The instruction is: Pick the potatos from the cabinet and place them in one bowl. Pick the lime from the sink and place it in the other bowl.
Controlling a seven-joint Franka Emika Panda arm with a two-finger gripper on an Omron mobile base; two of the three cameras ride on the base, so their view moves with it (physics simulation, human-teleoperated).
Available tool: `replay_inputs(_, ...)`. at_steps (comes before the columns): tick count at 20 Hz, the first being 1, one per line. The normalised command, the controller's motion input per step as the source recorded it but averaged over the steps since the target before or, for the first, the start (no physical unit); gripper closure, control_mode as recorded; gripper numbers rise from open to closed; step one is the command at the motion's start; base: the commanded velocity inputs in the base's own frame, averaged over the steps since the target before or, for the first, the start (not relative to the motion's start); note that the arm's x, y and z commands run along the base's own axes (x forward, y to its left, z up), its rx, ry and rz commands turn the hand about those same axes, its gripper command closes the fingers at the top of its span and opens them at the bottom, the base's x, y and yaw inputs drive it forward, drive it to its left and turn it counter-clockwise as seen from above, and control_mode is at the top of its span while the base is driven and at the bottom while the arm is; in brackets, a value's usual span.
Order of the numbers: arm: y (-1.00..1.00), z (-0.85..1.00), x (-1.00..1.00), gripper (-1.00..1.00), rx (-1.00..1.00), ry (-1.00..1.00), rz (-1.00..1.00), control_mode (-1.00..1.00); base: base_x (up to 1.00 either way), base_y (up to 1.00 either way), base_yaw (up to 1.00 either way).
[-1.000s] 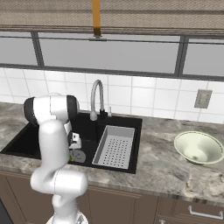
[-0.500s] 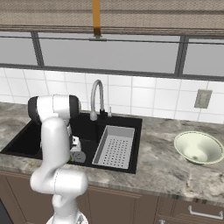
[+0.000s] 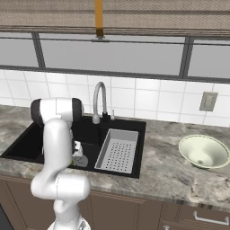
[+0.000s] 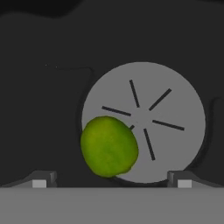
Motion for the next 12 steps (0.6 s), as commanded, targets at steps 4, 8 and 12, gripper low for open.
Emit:
replay_inputs(4,0.0,-0.12,0.07,-1.0,0.0,0.0,0.0,-1.0,0.0,0.0,0.0)
replay_inputs(8,0.0,-0.19,0.01,-1.0,0.0,0.0,0.0,-1.0,0.0,0.0,0.0)
replay_inputs(12,0.01,-0.28,0.0,-1.0,0.0,0.0,0.0,-1.0,0.0,0.0,0.0)
